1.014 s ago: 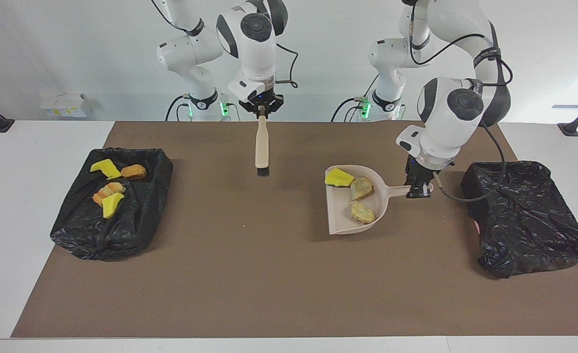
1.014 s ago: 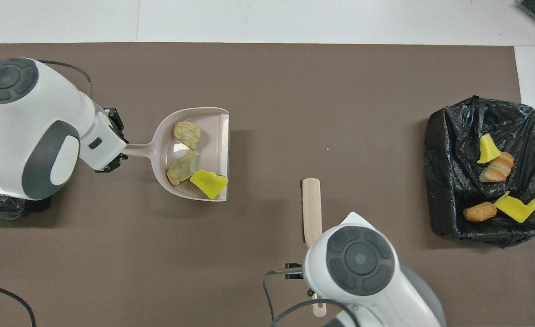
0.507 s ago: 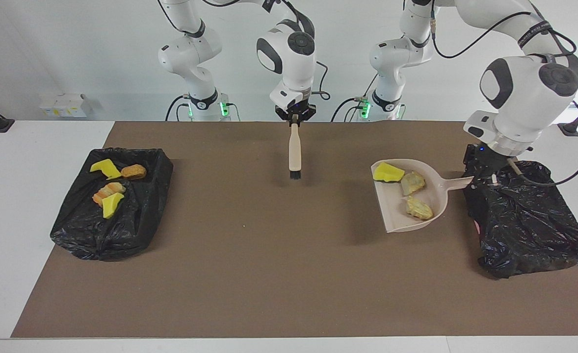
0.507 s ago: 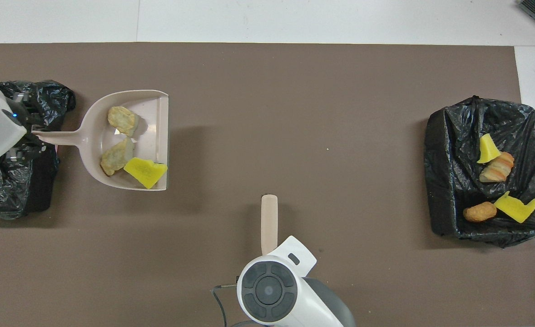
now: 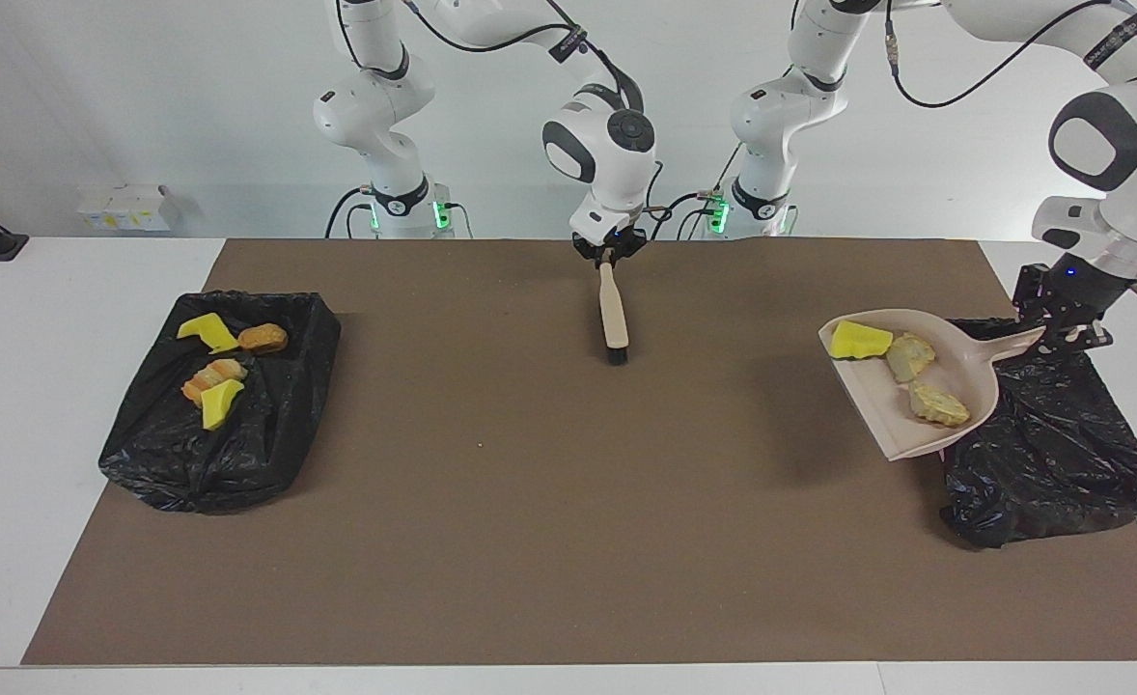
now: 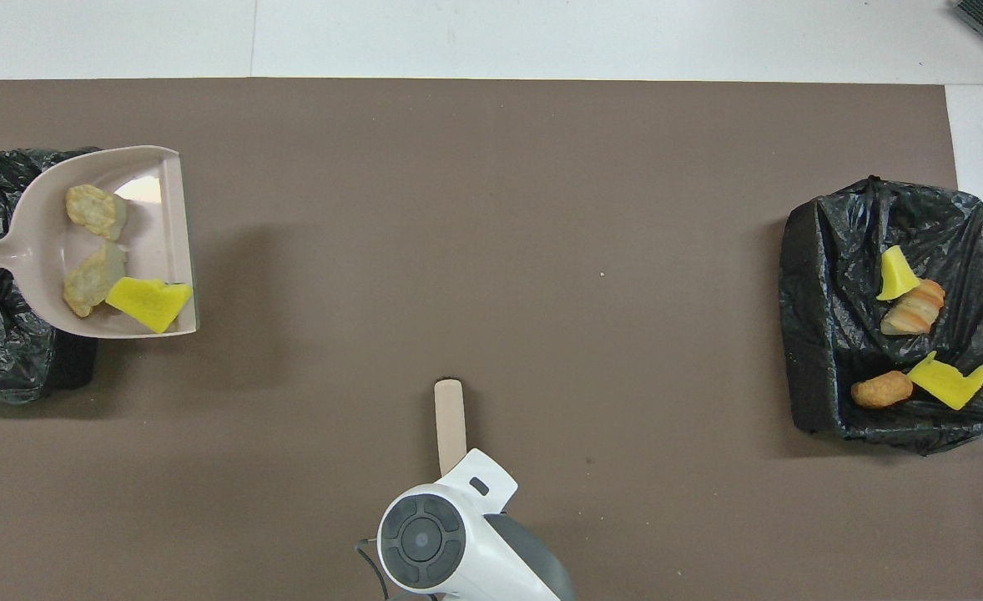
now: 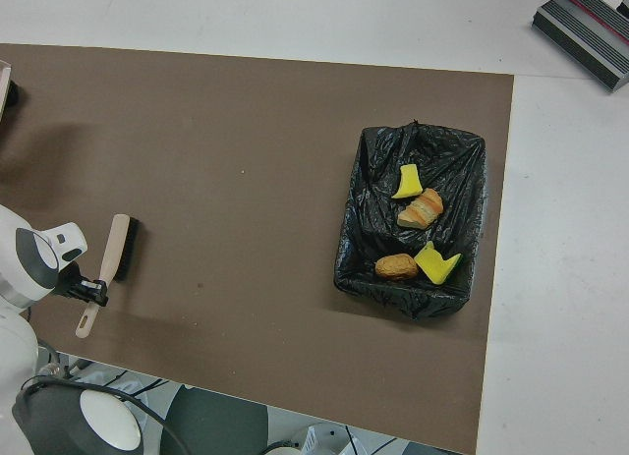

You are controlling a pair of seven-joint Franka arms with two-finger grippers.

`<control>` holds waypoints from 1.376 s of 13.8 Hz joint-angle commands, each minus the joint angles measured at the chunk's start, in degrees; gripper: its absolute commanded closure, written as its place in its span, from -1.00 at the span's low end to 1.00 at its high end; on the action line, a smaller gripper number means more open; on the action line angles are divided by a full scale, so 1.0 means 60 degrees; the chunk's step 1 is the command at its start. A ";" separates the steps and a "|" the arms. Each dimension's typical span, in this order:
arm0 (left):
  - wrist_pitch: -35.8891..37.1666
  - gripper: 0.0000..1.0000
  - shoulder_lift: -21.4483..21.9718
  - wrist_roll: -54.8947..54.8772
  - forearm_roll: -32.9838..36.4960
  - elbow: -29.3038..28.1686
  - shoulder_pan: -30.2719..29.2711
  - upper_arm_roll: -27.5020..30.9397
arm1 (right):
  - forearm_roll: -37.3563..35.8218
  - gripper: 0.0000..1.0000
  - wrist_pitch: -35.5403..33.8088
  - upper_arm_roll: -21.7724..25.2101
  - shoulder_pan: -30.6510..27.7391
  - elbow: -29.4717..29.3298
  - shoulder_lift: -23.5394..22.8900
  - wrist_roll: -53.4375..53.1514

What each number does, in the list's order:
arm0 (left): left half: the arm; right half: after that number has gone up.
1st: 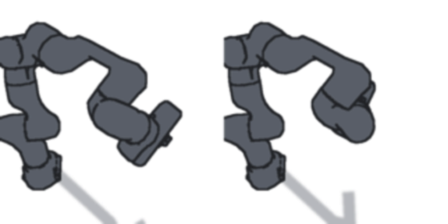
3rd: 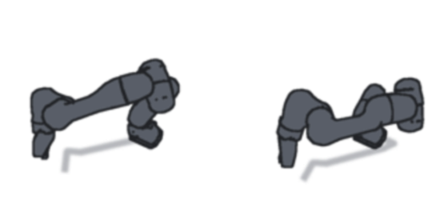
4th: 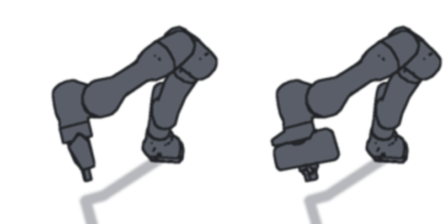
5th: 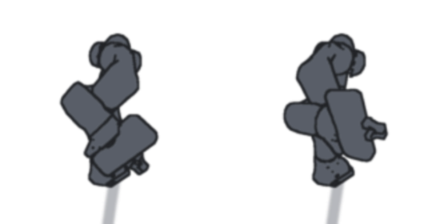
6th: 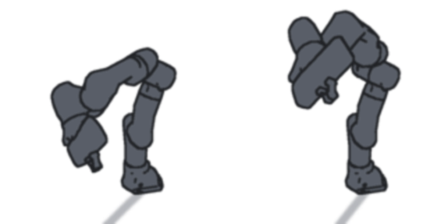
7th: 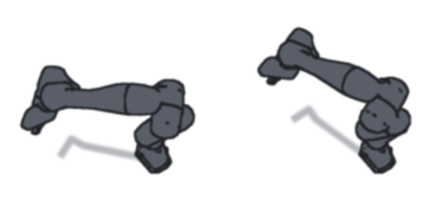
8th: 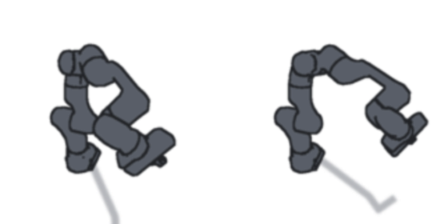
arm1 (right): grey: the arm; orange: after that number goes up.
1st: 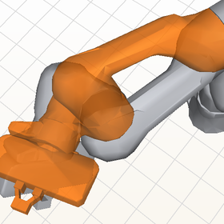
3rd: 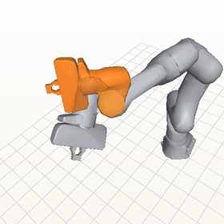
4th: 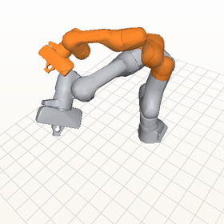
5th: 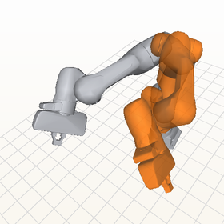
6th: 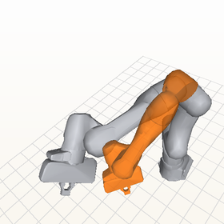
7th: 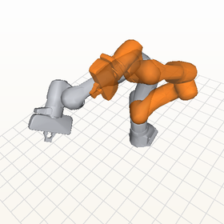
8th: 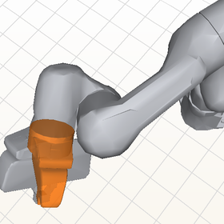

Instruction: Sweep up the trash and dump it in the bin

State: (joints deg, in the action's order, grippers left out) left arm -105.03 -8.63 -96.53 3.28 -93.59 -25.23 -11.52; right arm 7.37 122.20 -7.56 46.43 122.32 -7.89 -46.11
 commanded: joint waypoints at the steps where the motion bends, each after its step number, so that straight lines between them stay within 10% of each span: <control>1: 0.0016 1.00 -0.0203 -0.0362 0.0213 0.0568 -0.0554 -0.0087 | -0.0174 1.00 -0.0034 0.0029 -0.0003 -0.0083 0.0011 -0.0299; 5: -0.0555 1.00 -0.0247 -0.0377 0.1106 0.0627 -0.0732 0.0308 | -0.0174 0.58 -0.0150 0.0029 -0.0003 -0.0200 -0.0003 -0.0357; 8: -0.1256 1.00 -0.0305 -0.0377 0.2145 0.0729 -0.0732 0.0616 | -0.0421 -0.99 -0.0487 0.0029 0.0011 -0.0434 -0.0062 -0.0576; 19: -0.3381 1.00 -0.0525 -0.0699 0.4649 0.0862 -0.0776 0.1319 | -0.0525 -1.00 -0.3721 0.0146 -0.1773 -0.2541 0.0905 0.1485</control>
State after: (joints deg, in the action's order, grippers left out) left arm -123.22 -11.23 -100.35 27.63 -89.52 -29.62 -3.96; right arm 5.02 103.75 -6.28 38.55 109.85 -3.48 -40.95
